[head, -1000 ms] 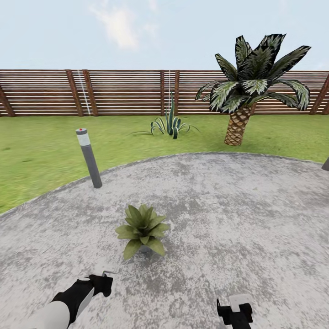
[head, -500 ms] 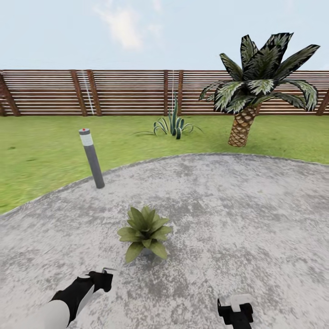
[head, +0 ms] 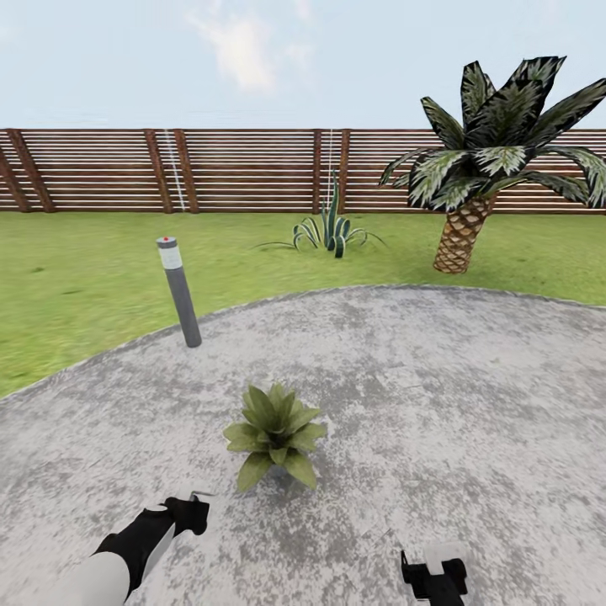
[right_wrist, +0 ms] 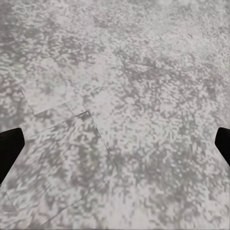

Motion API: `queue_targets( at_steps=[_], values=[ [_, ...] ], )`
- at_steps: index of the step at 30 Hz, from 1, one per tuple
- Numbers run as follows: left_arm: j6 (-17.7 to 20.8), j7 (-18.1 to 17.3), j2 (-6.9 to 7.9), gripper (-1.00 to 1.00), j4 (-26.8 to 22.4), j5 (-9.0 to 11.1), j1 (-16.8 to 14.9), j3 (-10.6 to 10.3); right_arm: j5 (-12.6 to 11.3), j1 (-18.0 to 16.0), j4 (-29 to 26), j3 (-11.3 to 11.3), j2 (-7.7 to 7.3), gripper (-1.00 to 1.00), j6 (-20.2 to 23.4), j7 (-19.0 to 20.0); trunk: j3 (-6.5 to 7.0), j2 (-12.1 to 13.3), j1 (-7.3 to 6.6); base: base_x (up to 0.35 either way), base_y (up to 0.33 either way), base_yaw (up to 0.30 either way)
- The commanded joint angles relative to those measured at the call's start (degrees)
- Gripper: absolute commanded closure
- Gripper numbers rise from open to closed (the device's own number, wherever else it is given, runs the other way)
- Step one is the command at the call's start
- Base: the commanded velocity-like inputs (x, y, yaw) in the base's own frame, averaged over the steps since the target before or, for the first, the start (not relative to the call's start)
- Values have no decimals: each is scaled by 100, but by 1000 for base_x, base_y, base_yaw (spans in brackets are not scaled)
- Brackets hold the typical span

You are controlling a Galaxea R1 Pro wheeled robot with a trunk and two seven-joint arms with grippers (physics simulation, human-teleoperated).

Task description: Pick up the pesticide atomizer in the garden and spray insectifuge to fully cover both potted plants in the garden.

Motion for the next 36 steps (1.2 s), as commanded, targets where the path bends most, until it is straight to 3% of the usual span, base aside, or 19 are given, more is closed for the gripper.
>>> queue_targets(
  at_steps=[1,8,16,19,22,28,31,33,36],
  values=[
    [31,-37,-5,100,-14,-59,0,47,60,-4,6,-36,6,-100,-14,-19,-5,-2,1,95,0,0],
    [37,-44,-1,100,-17,-61,0,50,45,-4,2,-36,39,-100,-14,-14,-5,-2,1,43,0,0],
    [46,-51,-20,100,-14,-95,0,28,60,-4,2,-36,11,-100,-17,-5,-5,-2,1,268,0,0],
    [200,-65,-31,100,-14,-329,0,28,60,-4,2,-36,11,-100,-17,-11,-5,-2,1,67,0,0],
    [687,-104,-16,100,-18,-603,0,42,60,-4,7,-36,12,-100,-17,-13,-5,-2,1,10,0,0],
    [816,-195,12,100,-14,-699,0,38,60,-4,10,-36,12,-100,-17,-13,-5,-2,1,7,0,0],
    [823,-375,-21,100,-7,-696,0,-163,60,-4,11,-35,12,-100,-17,-13,-5,-2,1,74,0,0],
    [840,-845,-45,100,26,-691,0,-700,63,-4,11,-29,16,-100,-17,-13,-5,-2,1,91,0,0],
    [1067,-959,19,100,9,-698,0,-757,66,-4,11,-29,17,-100,-17,-13,-5,-2,1,15,0,0]
  ],
)
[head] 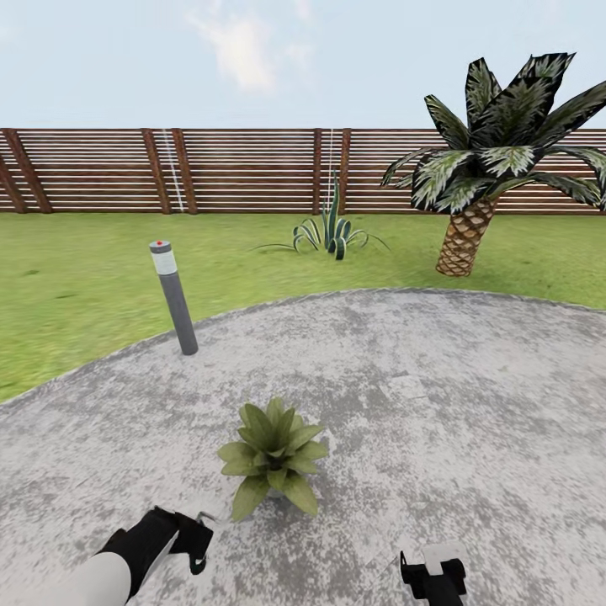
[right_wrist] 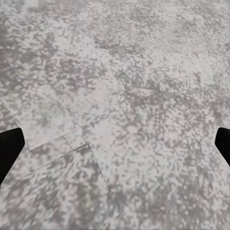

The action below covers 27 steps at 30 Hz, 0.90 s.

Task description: Pick up the pesticide atomizer in the garden and spray insectifuge to fully cover both potted plants in the garden.

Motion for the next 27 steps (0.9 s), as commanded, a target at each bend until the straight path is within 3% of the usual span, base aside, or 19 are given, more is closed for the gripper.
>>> queue_targets(
  at_steps=[1,3,5,8,9,11,13,15,17,19,21,27],
  values=[
    [158,-31,8,100,-18,-15,0,-33,59,-4,4,-37,4,-100,-17,-22,-5,-2,-1,4,0,0],
    [329,-38,18,100,-19,-17,-3,-38,59,-4,4,-36,4,-100,-17,-22,-5,-2,-1,2,0,0],
    [411,-79,126,100,-3,-16,-14,-34,62,-4,4,-35,4,-100,-17,-22,-5,-2,-1,0,0,0],
    [429,-345,232,100,-1,-14,-43,-28,63,-4,12,-36,4,-100,-17,-22,-5,-2,-1,0,0,0],
    [437,-566,244,100,-13,-17,-60,-31,63,-4,7,-35,4,-100,-17,-22,-5,-2,-1,0,0,0],
    [438,-664,245,100,-30,-24,-73,-35,63,-4,11,-35,4,-100,-17,-22,-5,-2,-1,0,0,0],
    [456,-714,248,100,-36,-212,-84,-36,63,-4,31,-35,4,-100,-17,-22,-5,-2,-1,0,0,0],
    [829,-785,253,100,-63,-613,-120,-33,63,-4,148,-35,-1,-100,-17,-22,-5,-2,-1,0,0,0],
    [1106,-953,326,100,-136,-786,-278,-32,63,-4,178,-35,1,-100,-17,-22,-5,-2,-1,0,0,0],
    [1185,-1332,503,100,-167,-836,-381,-30,61,-4,186,-36,-3,-100,-17,-22,-5,-2,-1,0,0,0],
    [1189,-1486,577,100,-204,-853,-393,-32,56,-4,188,-41,-4,-100,-17,-22,-5,-2,-1,0,0,0],
    [1132,-1542,566,100,-222,-865,-351,-63,47,-4,181,-44,-5,-100,-17,-22,-5,-2,-1,0,0,0]
  ],
)
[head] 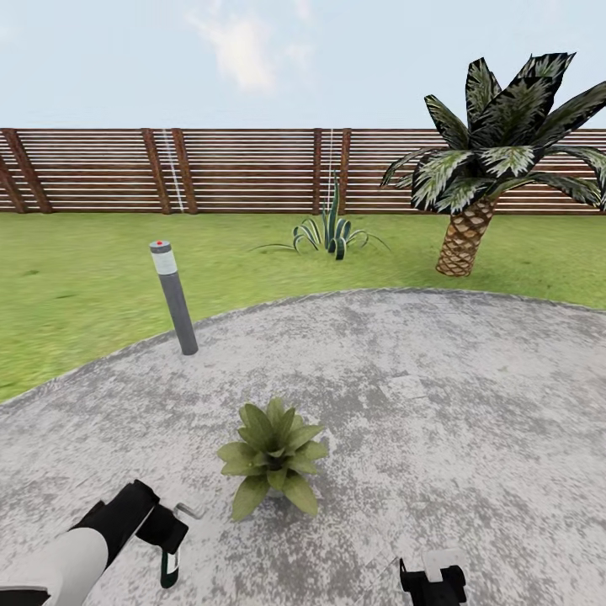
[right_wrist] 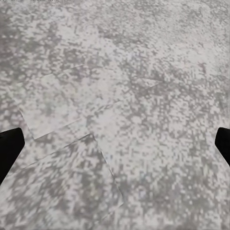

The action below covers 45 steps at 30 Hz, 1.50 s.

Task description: Pick up the pesticide atomizer in the garden and spray insectifuge to fully cover both potted plants in the garden.

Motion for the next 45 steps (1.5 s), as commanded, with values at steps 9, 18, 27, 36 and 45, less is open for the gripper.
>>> queue_targets(
  at_steps=[9,18,27,36,45],
  values=[
    [97,-23,-30,100,-339,-233,-69,-143,69,-4,4,-36,4,-100,-17,-27,-5,-2,-1,40,13,0],
    [129,-50,-32,100,-480,-680,-105,-148,69,-4,4,-45,-39,-100,-18,-32,-5,-2,-1,52,19,0],
    [209,-897,8,100,-489,-1283,-230,-148,68,-4,4,-41,-65,-100,-17,-32,-5,-2,-1,0,0,0],
    [533,-910,-32,100,-727,-1291,-198,-152,69,-4,12,-36,-67,-100,-17,-32,-5,-2,-1,119,0,0],
    [590,-929,-43,100,-796,-1719,-230,-147,69,-4,12,-36,-67,-100,-17,-32,-5,-2,-1,22,0,0]
  ],
)
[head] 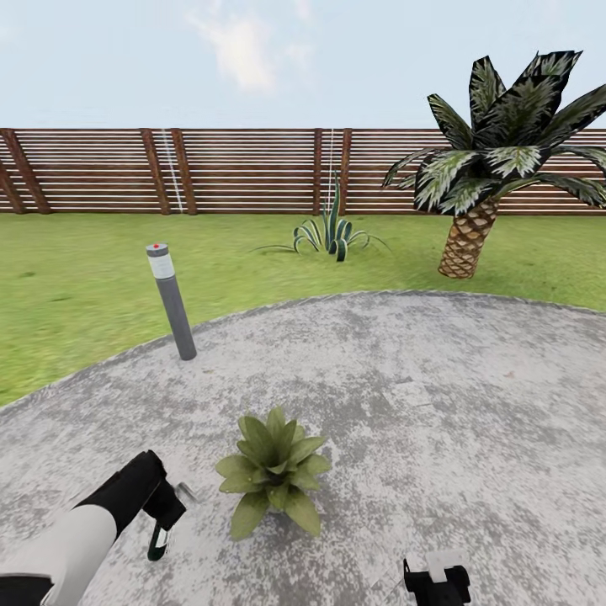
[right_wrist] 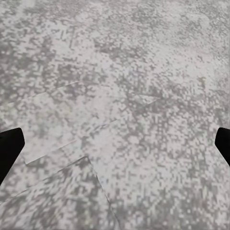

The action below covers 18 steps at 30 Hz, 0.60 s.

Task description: Pick up the pesticide atomizer in the garden and spray insectifuge to fully cover both potted plants in the garden.

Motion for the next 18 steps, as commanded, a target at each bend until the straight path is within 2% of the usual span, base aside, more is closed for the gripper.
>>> queue_targets(
  at_steps=[1,4,7,11,16,18],
  values=[
    [18,-39,11,100,-10,-96,14,-34,60,-4,4,-36,4,-100,-17,-23,-5,-2,-1,0,0,0],
    [15,-48,47,100,28,-267,58,-43,60,-4,5,-36,5,-100,-17,-23,-5,-2,-1,0,0,0],
    [11,-69,81,100,85,-256,69,-9,60,-4,5,-36,11,-100,-17,-23,-5,-2,-1,0,0,0],
    [25,-85,36,100,20,-247,25,24,60,-4,5,-36,12,-100,-17,-23,-5,-2,-1,0,0,0],
    [31,-600,22,100,-7,-260,-267,20,66,-4,11,-33,12,-100,-17,-23,-5,-2,-1,0,0,0],
    [35,-669,12,100,-5,-284,-418,14,69,-4,13,-29,12,-100,-17,-23,-5,-2,-1,0,0,0]
  ],
)
